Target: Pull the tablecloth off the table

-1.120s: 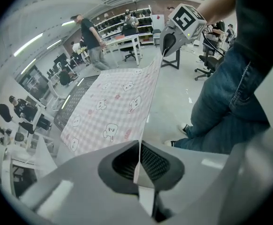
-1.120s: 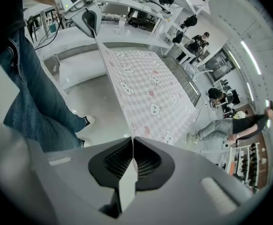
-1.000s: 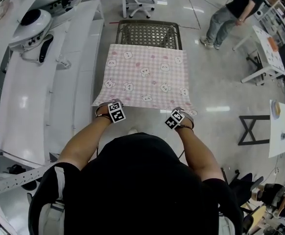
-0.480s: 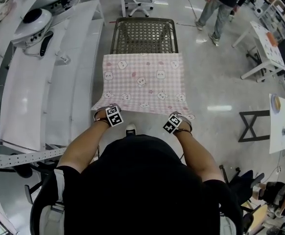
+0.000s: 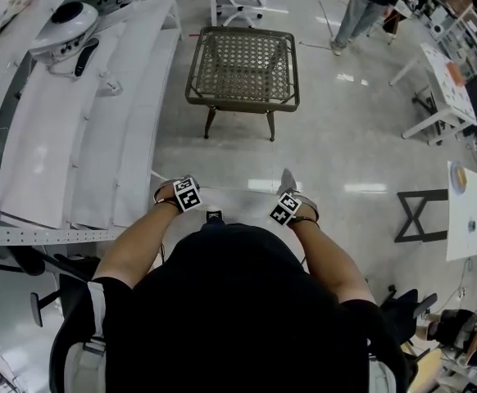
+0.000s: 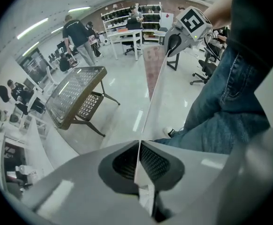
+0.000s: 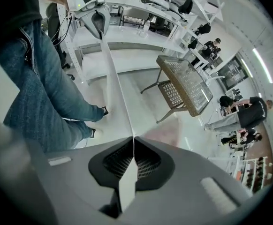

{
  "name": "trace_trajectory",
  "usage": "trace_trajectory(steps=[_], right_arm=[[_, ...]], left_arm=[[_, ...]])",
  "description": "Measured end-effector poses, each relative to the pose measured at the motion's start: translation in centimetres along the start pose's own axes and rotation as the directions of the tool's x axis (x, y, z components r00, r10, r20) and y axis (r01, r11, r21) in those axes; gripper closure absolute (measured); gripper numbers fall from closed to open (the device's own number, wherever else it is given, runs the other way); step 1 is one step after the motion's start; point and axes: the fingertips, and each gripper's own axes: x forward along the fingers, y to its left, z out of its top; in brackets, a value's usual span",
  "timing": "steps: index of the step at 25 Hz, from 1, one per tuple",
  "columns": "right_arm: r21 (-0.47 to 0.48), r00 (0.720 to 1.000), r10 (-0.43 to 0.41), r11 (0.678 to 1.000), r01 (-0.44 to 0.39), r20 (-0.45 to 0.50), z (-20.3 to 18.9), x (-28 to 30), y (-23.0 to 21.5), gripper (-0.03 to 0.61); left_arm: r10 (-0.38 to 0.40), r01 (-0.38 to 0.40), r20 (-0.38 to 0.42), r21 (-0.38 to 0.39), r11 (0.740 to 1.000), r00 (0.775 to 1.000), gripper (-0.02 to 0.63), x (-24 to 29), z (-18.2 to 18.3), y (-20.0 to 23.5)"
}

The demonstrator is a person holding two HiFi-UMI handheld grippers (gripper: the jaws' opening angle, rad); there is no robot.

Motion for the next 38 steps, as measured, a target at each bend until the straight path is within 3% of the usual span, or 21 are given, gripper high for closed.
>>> trace_trajectory(steps=[9,15,20,29,38], right_arm=[[0.012,0.998,0.057,0.998,-0.057,0.013,-1.9,0.0,3.2,0.546],[0.092,0.998,0.020,0.995,-0.026,0.063,-2.0,-1.6,0.9,0.546],[0.163,0.990,-0.062,0.986,0.041,0.126,-1.0,-4.6,-3.5,0.546],[0.257,0.936,-0.261,0.946,0.199,0.236,1.9,-12.8,-12.7,0.546],[0.315,0.871,-0.387,0.903,0.292,0.301,3.8,-19.6,-16.9,0.546]], left_arm=[[-0.020,0.020,0.000,0.011,1.000,1.000,0.614,-0.1,-0.1,-2.4],[0.010,-0.010,0.037,0.000,1.000,0.999,0.614,-1.2,1.9,-0.8],[0.077,-0.074,0.100,-0.029,0.997,0.992,0.614,-4.1,4.7,2.5],[0.250,-0.245,0.201,-0.047,0.968,0.947,0.614,-12.2,9.8,9.5],[0.320,-0.317,0.277,-0.056,0.947,0.906,0.614,-18.5,12.5,12.4]])
